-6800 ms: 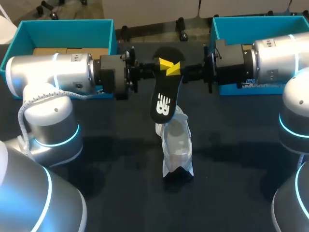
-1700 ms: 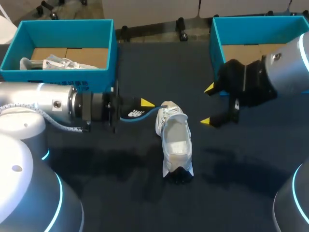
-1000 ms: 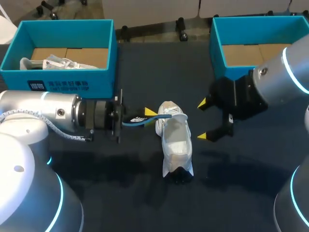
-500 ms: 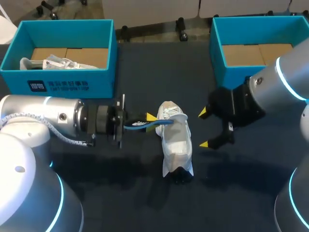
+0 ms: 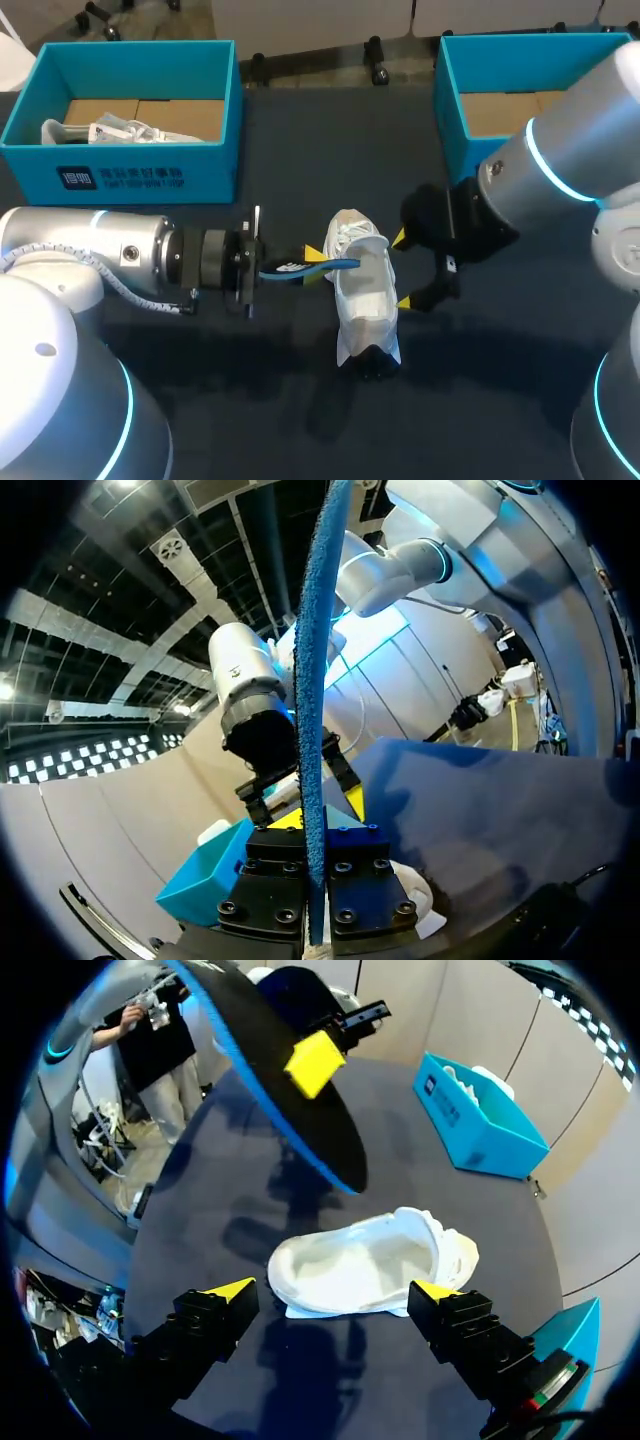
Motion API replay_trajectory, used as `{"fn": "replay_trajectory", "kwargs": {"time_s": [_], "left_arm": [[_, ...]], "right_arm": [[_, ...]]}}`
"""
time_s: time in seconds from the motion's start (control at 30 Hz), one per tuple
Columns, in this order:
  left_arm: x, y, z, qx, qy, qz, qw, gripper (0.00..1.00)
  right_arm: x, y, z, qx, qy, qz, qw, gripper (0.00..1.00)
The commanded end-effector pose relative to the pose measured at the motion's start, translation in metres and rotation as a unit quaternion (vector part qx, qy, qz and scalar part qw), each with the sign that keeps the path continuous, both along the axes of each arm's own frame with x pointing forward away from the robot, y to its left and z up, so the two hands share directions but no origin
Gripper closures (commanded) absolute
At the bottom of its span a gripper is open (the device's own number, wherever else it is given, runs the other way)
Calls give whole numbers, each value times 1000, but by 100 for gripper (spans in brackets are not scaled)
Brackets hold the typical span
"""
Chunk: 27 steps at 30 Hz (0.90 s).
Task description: Take the shoe out of the shoebox, open the shoe tongue, remove and reinsert the insole, then place the shoe into the shoebox
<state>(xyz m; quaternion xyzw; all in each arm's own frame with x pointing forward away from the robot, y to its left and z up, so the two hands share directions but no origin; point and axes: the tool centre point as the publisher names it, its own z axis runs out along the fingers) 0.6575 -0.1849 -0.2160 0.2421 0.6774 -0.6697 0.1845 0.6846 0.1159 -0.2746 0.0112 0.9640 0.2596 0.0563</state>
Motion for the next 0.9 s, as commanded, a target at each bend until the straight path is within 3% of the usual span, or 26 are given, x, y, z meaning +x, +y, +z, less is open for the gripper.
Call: {"fn": "replay_trajectory", "kwargs": {"time_s": [0.03,0.47,0.8,0.9], "left_arm": [[2,2,-3,0,4,8,1000,100],[3,7,2,-9,24,-11,1000,100],[-12,8,-2,-11,27,-21,999,100],[-21,10,-3,-19,63,-31,997,100]], "right_arm": [[3,11,-3,-12,1,-3,1000,0],[3,11,-3,-12,1,-3,1000,0],[3,11,-3,-12,1,-3,1000,0],[3,11,-3,-12,1,-3,1000,0]]}}
